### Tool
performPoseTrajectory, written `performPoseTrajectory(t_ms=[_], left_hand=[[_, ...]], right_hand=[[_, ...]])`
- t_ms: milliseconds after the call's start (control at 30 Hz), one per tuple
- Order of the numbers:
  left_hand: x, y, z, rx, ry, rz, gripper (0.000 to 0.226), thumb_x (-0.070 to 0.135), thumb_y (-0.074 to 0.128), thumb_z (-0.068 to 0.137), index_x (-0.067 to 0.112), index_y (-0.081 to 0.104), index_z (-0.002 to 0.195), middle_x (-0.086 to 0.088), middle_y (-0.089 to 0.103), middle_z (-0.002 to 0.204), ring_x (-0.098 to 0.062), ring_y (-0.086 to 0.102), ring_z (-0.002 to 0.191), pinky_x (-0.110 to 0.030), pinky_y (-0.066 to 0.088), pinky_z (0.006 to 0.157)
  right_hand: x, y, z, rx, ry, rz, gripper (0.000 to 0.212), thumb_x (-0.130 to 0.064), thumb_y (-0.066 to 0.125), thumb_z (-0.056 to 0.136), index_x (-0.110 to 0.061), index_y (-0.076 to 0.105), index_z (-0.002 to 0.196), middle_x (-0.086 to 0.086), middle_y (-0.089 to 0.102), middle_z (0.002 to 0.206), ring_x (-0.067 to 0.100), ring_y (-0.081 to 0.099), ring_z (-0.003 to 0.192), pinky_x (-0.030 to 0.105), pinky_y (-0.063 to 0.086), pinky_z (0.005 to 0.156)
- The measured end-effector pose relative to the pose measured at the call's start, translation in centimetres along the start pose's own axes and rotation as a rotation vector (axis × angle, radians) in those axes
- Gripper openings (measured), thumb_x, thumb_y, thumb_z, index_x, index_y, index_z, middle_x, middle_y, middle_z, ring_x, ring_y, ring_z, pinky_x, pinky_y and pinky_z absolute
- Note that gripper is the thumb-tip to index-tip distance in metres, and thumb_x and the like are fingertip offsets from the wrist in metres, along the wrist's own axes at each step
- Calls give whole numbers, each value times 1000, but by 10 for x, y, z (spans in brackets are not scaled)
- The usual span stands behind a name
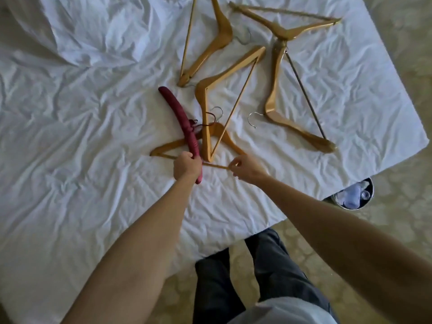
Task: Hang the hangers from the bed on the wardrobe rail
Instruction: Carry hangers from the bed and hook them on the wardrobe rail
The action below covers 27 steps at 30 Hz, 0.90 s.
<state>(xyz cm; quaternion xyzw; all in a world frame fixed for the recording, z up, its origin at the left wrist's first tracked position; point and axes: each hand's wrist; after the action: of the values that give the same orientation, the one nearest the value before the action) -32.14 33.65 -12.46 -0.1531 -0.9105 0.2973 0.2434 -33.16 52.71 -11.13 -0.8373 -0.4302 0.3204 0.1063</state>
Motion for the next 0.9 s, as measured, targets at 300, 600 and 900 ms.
performPoseTrajectory(t_ms=[300,600,900], left_hand=[[34,41,99,110,-132,68,62,39,75,81,12,49,131,-12,61,132,-37,64,113,-48,54,93],[3,34,109,222,37,39,39,39,65,88,8,62,111,-14,73,106,-37,68,99,-41,52,78],[-39,-19,81,124,-24,-257,31,33,68,89,5,65,103,-7,69,86,-33,70,88,-34,51,73]], right_hand=[[-79,-52,157,312,-242,-446,21,-18,57,94,-18,71,110,6,70,108,26,67,93,31,47,65],[-131,-11,210,186,-58,-191,34,-44,66,85,-15,60,101,3,62,90,20,63,78,29,47,53],[-133,1,155,197,44,-188,37,-29,61,86,-7,62,114,11,64,99,32,65,90,35,49,65]])
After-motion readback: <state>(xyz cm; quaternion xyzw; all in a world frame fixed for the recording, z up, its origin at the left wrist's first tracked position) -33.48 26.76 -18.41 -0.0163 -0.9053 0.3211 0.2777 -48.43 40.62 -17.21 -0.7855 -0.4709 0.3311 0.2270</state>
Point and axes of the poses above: each hand's wrist, its own z-axis towards the middle knuckle, its own y-axis out of the palm, x = y × z
